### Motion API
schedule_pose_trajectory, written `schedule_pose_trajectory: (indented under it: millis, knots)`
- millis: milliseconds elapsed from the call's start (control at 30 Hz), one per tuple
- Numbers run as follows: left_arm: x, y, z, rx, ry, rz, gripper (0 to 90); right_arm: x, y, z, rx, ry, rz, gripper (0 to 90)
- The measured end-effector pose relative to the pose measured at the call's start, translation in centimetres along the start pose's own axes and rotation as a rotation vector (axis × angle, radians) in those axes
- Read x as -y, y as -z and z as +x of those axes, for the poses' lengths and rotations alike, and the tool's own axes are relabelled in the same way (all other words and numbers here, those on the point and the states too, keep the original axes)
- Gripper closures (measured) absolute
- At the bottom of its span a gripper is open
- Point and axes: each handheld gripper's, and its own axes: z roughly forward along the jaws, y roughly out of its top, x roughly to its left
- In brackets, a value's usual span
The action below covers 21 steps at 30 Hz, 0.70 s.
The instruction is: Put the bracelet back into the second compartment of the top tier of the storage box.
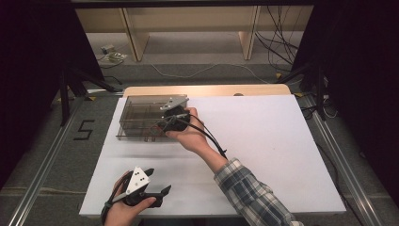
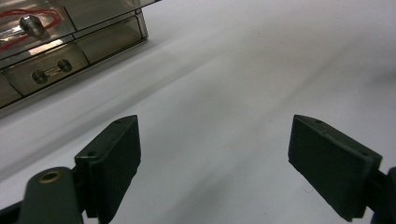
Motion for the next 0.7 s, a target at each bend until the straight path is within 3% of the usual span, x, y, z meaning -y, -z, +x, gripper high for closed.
schedule_pose_trajectory:
  millis: [167,333,433,533,700]
  knots:
    - [0.0,0.0,0.0,-0.003,0.001,0.000,17.0,0.6,1.4,-0.7,-0.003,-0.020,0.001,51.8]
    - [0.1,0.2,0.2,-0.006,0.003,-0.001,17.0,2.0,3.9,-1.6,-0.023,-0.043,-0.010,41.3]
    - [0.1,0.2,0.2,-0.008,0.008,-0.004,17.0,4.3,6.6,-2.2,-0.043,-0.061,-0.004,34.4]
    - [0.1,0.1,0.2,-0.008,0.012,-0.006,16.9,7.8,10.1,-2.6,-0.039,-0.068,-0.001,28.4]
    - [0.0,0.2,0.1,0.002,0.021,-0.023,16.6,15.3,17.6,-2.4,-0.006,-0.072,-0.002,23.3]
